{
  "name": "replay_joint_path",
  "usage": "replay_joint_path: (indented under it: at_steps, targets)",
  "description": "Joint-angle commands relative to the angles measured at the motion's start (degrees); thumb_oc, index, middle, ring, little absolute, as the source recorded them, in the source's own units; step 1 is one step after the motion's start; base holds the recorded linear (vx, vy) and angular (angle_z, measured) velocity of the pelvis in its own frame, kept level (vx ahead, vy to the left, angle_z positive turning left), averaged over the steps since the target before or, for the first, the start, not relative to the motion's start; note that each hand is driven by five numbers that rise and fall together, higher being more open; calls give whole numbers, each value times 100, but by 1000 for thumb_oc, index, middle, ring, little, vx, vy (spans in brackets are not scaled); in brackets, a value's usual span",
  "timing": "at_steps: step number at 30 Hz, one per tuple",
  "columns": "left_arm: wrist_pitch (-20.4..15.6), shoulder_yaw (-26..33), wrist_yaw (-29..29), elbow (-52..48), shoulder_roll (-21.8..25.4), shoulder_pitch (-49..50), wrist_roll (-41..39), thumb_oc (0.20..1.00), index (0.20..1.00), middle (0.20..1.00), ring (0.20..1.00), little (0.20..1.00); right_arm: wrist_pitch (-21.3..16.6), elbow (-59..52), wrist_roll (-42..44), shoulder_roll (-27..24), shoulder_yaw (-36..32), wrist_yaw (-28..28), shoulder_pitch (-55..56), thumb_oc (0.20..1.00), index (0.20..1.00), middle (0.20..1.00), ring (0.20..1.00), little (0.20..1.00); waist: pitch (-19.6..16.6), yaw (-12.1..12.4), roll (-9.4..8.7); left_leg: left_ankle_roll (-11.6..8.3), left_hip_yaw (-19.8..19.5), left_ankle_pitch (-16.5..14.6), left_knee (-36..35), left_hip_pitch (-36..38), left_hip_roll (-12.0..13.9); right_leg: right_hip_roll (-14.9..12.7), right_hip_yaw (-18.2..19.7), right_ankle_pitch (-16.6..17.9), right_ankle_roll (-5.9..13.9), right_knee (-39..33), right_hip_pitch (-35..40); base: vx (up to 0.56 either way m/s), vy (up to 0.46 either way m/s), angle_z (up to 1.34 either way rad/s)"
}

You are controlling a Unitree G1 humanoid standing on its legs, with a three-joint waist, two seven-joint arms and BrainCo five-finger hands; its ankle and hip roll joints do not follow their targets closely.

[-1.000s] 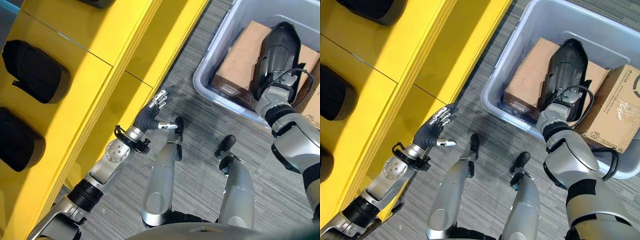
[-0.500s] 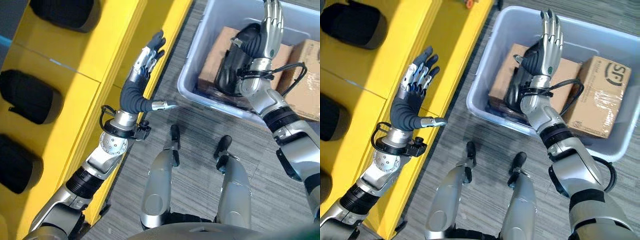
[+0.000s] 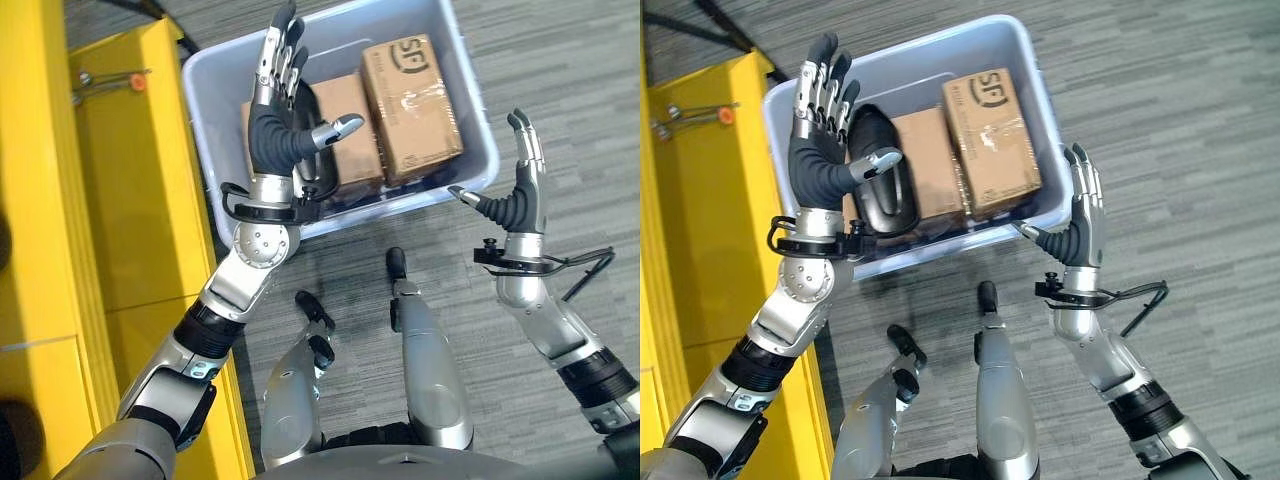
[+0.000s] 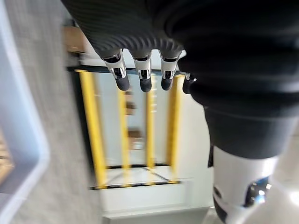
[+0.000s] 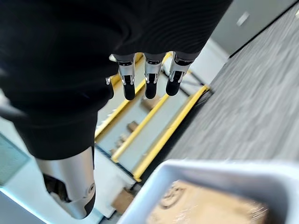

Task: Move parts from the plastic box to the shelf.

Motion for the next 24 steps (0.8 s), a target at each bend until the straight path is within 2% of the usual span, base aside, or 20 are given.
replay_joint_path:
  at_steps: [1,4,5,6,8,12,16,19,22,24]
  targets:
    - [192,67,1194,35,169,-9,455,1000,1000,1000,1000,1000,-615,-366,301,36,-256,242,-547,1000,1000,1000,1000,1000,-47,113,-344,-243,-488,-508,567,-415,384,-311,-338,-722,335,361,91,0,-65,-83]
    - [355,252,1924,476,89,-202,588,1000,1000,1000,1000,1000,-655,-332,284,125,-290,241,-499,1000,1000,1000,1000,1000,-47,38,-391,-295,-422,-466,598,-551,461,-268,-296,-694,327,286,-52,-19,-17,-41]
    - [345,261,1988,535,87,-232,579,1000,1000,1000,1000,1000,-644,-325,283,135,-288,239,-502,1000,1000,1000,1000,1000,-47,34,-394,-300,-419,-457,606,-568,469,-266,-293,-690,325,282,-68,-13,-9,-27]
    - [393,386,2412,771,67,-312,818,1000,1000,1000,1000,1000,-631,-278,254,177,-290,174,-470,1000,1000,1000,1000,1000,-47,19,-407,-311,-403,-466,635,-637,484,-269,-279,-693,323,290,-150,-13,-10,-23]
    - [386,556,2855,1066,66,-403,999,1000,1000,1000,1000,1000,-680,-230,103,237,-316,65,-398,1000,1000,1000,1000,1000,-47,9,-420,-318,-409,-461,645,-718,491,-269,-270,-690,317,295,-229,-9,-7,-4]
    - [389,848,3794,1449,187,-567,1899,1000,1000,1000,1000,1000,-693,-124,-88,330,-324,-196,-293,1000,1000,1000,1000,1000,-47,48,-442,-309,-468,-507,677,-852,457,-288,-288,-690,315,309,-339,-10,-15,3]
    - [415,992,4169,1607,331,-633,2478,1000,1000,1000,1000,1000,-592,-98,-208,349,-295,-407,-305,1000,1000,1000,1000,1000,-47,117,-459,-304,-550,-532,700,-943,419,-317,-333,-678,317,307,-380,-11,-20,18]
    - [588,1057,4410,1549,508,-674,3007,1000,1000,1000,1000,1000,-459,-77,-173,337,-265,-468,-334,1000,1000,1000,1000,1000,-47,179,-460,-294,-614,-543,712,-1019,378,-349,-373,-670,316,289,-403,-14,5,14]
    - [746,1089,4407,1577,594,-652,3095,1000,1000,1000,1000,1000,-417,12,-195,332,-204,-515,-359,1000,1000,1000,1000,1000,-47,238,-456,-280,-670,-548,726,-1075,332,-368,-396,-661,323,280,-417,-18,28,17]
    - [766,1077,4099,1700,642,-623,3013,1000,1000,1000,1000,1000,-356,73,-160,337,-155,-529,-386,1000,1000,1000,1000,1000,-47,281,-468,-264,-704,-569,767,-1144,292,-390,-414,-651,330,268,-443,-29,53,16]
